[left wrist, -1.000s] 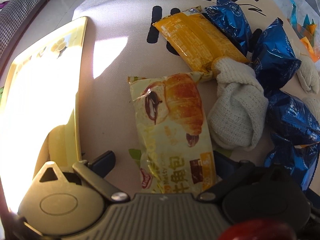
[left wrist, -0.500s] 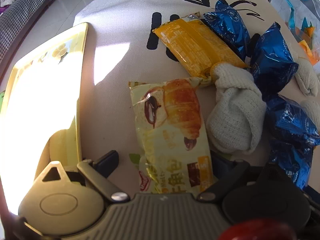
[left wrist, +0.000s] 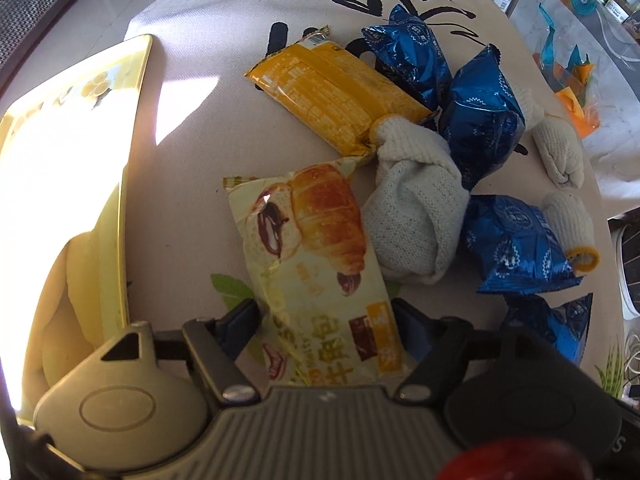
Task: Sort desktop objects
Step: 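Grasp the croissant packet with the left gripper while the right grasps a blue foil packet, then lift the croissant packet with the left gripper while the right lifts the blue packet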
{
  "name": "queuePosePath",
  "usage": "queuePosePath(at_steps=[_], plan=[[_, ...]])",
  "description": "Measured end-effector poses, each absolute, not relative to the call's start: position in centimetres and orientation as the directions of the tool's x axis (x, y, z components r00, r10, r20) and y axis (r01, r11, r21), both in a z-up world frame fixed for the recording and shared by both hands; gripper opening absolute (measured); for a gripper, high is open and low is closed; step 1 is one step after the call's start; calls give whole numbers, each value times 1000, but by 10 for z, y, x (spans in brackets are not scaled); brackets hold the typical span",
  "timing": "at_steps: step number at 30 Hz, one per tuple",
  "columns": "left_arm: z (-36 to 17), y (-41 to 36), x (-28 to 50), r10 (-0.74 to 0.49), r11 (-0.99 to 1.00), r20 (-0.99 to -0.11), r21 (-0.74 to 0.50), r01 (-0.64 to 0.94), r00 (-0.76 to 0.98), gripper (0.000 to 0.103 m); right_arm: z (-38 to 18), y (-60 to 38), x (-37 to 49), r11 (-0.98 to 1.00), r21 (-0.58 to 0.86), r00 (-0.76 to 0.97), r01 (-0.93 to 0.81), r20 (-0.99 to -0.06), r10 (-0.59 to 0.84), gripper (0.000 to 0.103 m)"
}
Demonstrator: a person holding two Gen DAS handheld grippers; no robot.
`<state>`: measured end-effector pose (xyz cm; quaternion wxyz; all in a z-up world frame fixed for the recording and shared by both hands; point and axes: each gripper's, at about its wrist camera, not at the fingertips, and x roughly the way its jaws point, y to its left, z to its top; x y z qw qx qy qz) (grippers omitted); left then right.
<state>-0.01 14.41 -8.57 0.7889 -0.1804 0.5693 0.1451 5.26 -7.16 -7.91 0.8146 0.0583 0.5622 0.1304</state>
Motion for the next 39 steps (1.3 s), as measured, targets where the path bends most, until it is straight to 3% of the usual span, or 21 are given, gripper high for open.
queuePosePath(at_steps=[2,5,9,15,18,20,22,27,39], plan=[[-89,143,1,28,894,-950,-115,-433,310,94,-81,-70,53,960,236,325,-153,-905,274,75],[-95,137,4,73,903,-958,-53,-426,276,102,-85,-69,53,962,222,327,-158,-908,263,81],[-99,129,7,139,917,-954,22,-397,267,102,-89,-67,56,964,204,335,-170,-908,251,85],[-99,126,6,150,916,-947,25,-401,283,102,-93,-62,57,966,175,349,-191,-908,233,88],[-97,124,3,156,917,-941,24,-397,302,98,-93,-61,57,966,171,353,-196,-907,232,88],[-93,120,1,154,925,-934,22,-379,321,83,-92,-62,56,964,173,360,-202,-902,237,84],[-89,118,0,141,930,-931,8,-367,338,69,-89,-62,55,959,192,362,-210,-895,259,67],[-84,122,-5,48,917,-938,-94,-387,344,67,-83,-64,50,953,232,328,-194,-900,286,64],[-39,117,-9,21,922,-886,-162,-352,463,65,-33,-90,29,928,298,362,-224,-859,363,64]])
